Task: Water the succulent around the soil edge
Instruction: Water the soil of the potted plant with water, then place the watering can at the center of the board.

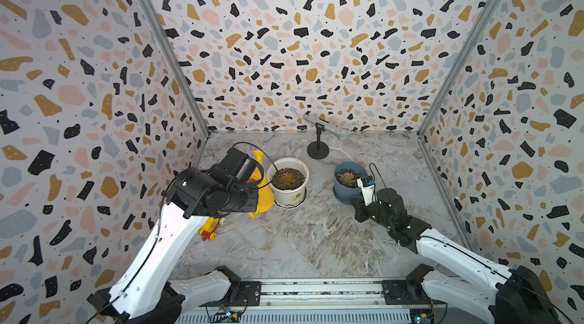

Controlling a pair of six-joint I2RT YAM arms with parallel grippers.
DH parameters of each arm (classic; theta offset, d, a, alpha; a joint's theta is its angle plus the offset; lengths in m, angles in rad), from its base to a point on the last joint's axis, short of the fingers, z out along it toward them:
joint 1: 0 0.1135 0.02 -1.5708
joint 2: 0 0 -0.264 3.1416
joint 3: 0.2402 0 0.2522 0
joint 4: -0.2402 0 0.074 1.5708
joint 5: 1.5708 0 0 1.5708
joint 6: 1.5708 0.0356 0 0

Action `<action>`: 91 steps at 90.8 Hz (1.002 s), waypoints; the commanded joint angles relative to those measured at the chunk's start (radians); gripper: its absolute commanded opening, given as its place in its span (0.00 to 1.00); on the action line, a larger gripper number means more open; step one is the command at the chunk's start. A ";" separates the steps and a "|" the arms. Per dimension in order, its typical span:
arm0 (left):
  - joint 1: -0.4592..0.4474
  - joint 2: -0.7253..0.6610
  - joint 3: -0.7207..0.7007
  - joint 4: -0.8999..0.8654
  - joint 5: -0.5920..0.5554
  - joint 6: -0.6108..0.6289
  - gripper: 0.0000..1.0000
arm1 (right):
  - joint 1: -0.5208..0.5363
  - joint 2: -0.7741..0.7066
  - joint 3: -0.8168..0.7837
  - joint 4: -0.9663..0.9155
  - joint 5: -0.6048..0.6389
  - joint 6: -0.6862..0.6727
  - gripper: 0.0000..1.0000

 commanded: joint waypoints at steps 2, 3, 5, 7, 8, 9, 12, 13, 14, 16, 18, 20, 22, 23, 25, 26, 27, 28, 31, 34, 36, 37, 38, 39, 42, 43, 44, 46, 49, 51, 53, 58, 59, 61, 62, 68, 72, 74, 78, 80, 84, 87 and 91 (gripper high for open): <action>0.035 0.014 0.053 0.085 -0.098 -0.026 0.00 | 0.005 -0.014 0.023 -0.006 0.011 -0.008 0.00; 0.039 0.017 0.055 0.090 -0.100 -0.026 0.00 | 0.005 -0.014 0.024 -0.005 0.012 -0.008 0.00; 0.047 0.020 0.058 0.099 -0.105 -0.027 0.00 | 0.005 -0.014 0.023 -0.005 0.012 -0.009 0.00; 0.057 0.025 0.060 0.109 -0.111 -0.030 0.00 | 0.005 -0.014 0.023 -0.005 0.013 -0.008 0.00; 0.062 0.027 0.060 0.113 -0.114 -0.033 0.00 | 0.005 -0.014 0.024 -0.005 0.013 -0.009 0.00; 0.067 0.029 0.062 0.118 -0.118 -0.034 0.00 | 0.005 -0.014 0.024 -0.006 0.012 -0.008 0.00; 0.082 0.035 0.066 0.133 -0.126 -0.041 0.00 | 0.006 -0.014 0.023 -0.006 0.013 -0.009 0.00; 0.088 0.036 0.068 0.138 -0.128 -0.042 0.00 | 0.005 -0.014 0.023 -0.005 0.014 -0.009 0.00; 0.092 0.038 0.068 0.144 -0.131 -0.044 0.00 | 0.005 -0.014 0.023 -0.005 0.014 -0.008 0.00; 0.102 0.041 0.068 0.157 -0.136 -0.046 0.00 | 0.005 -0.014 0.023 -0.006 0.014 -0.008 0.00; 0.110 0.044 0.069 0.175 -0.140 -0.048 0.00 | 0.006 -0.014 0.024 -0.006 0.014 -0.008 0.00; 0.120 0.046 0.069 0.190 -0.145 -0.051 0.00 | 0.006 -0.014 0.024 -0.006 0.015 -0.009 0.00; 0.129 0.049 0.068 0.203 -0.149 -0.055 0.00 | 0.005 -0.014 0.024 -0.006 0.015 -0.008 0.00; 0.133 0.051 0.068 0.211 -0.149 -0.057 0.00 | 0.005 -0.013 0.024 -0.004 0.014 -0.009 0.00; 0.145 0.056 0.069 0.228 -0.149 -0.064 0.00 | 0.005 -0.013 0.023 -0.004 0.014 -0.009 0.00; 0.151 0.058 0.070 0.237 -0.147 -0.066 0.00 | 0.005 -0.012 0.023 -0.004 0.014 -0.008 0.00; 0.157 0.060 0.071 0.244 -0.146 -0.069 0.00 | 0.005 -0.012 0.023 -0.004 0.015 -0.008 0.00; 0.162 0.063 0.071 0.253 -0.144 -0.071 0.00 | 0.005 -0.012 0.023 -0.004 0.015 -0.008 0.00; 0.179 0.071 0.071 0.275 -0.142 -0.082 0.00 | 0.005 -0.012 0.023 -0.003 0.014 -0.007 0.00; 0.194 0.081 0.070 0.297 -0.142 -0.094 0.00 | 0.005 -0.011 0.024 -0.002 0.013 -0.007 0.00; 0.203 0.087 0.068 0.313 -0.146 -0.106 0.00 | 0.005 -0.010 0.024 -0.001 0.012 -0.008 0.00; 0.207 0.090 0.066 0.322 -0.149 -0.111 0.00 | 0.005 -0.010 0.023 -0.001 0.011 -0.007 0.00; 0.211 0.093 0.064 0.330 -0.153 -0.116 0.00 | 0.005 -0.009 0.023 -0.001 0.011 -0.007 0.00; 0.215 0.095 0.062 0.338 -0.157 -0.120 0.00 | 0.005 -0.008 0.025 0.000 0.011 -0.006 0.00; 0.225 0.102 0.056 0.365 -0.168 -0.134 0.00 | 0.005 -0.008 0.026 -0.001 0.011 -0.007 0.00; 0.228 0.106 0.053 0.375 -0.171 -0.136 0.00 | 0.005 -0.008 0.025 -0.001 0.011 -0.007 0.00; 0.231 0.110 0.051 0.385 -0.174 -0.140 0.00 | 0.005 -0.008 0.025 -0.001 0.011 -0.007 0.00; 0.239 0.120 0.046 0.402 -0.178 -0.150 0.00 | 0.005 -0.008 0.025 -0.001 0.011 -0.007 0.00; 0.252 0.135 0.040 0.422 -0.180 -0.165 0.00 | 0.005 -0.008 0.025 -0.001 0.011 -0.008 0.00; 0.260 0.148 0.037 0.436 -0.176 -0.173 0.00 | 0.005 -0.008 0.025 -0.001 0.012 -0.008 0.00; 0.268 0.158 0.034 0.450 -0.172 -0.180 0.00 | 0.005 -0.009 0.025 -0.002 0.012 -0.009 0.00; 0.289 0.194 0.025 0.480 -0.158 -0.208 0.00 | 0.005 -0.009 0.025 -0.002 0.012 -0.009 0.00; 0.293 0.201 0.023 0.486 -0.156 -0.213 0.00 | 0.005 -0.009 0.025 -0.001 0.012 -0.008 0.00; 0.299 0.213 0.018 0.505 -0.154 -0.223 0.00 | 0.005 -0.008 0.025 -0.001 0.012 -0.008 0.00; 0.302 0.220 0.014 0.512 -0.156 -0.227 0.00 | 0.005 -0.008 0.025 -0.001 0.011 -0.009 0.00; 0.318 0.253 -0.008 0.569 -0.177 -0.235 0.00 | 0.005 -0.007 0.025 -0.001 0.011 -0.009 0.00; 0.330 0.275 -0.022 0.597 -0.187 -0.240 0.00 | 0.006 -0.006 0.027 0.000 0.011 -0.009 0.00; 0.334 0.289 -0.026 0.609 -0.189 -0.241 0.00 | 0.005 -0.006 0.027 0.000 0.011 -0.009 0.00; 0.341 0.312 -0.040 0.639 -0.201 -0.242 0.00 | 0.005 -0.006 0.026 0.000 0.011 -0.009 0.00; 0.343 0.325 -0.045 0.651 -0.208 -0.242 0.00 | 0.005 -0.006 0.027 0.000 0.011 -0.008 0.00; 0.347 0.348 -0.053 0.673 -0.224 -0.245 0.00 | 0.005 -0.005 0.026 0.002 0.010 -0.009 0.00; 0.348 0.363 -0.060 0.689 -0.237 -0.243 0.00 | 0.005 -0.004 0.027 0.003 0.009 -0.009 0.00; 0.348 0.386 -0.070 0.718 -0.262 -0.240 0.00 | 0.005 -0.001 0.027 0.005 0.008 -0.009 0.00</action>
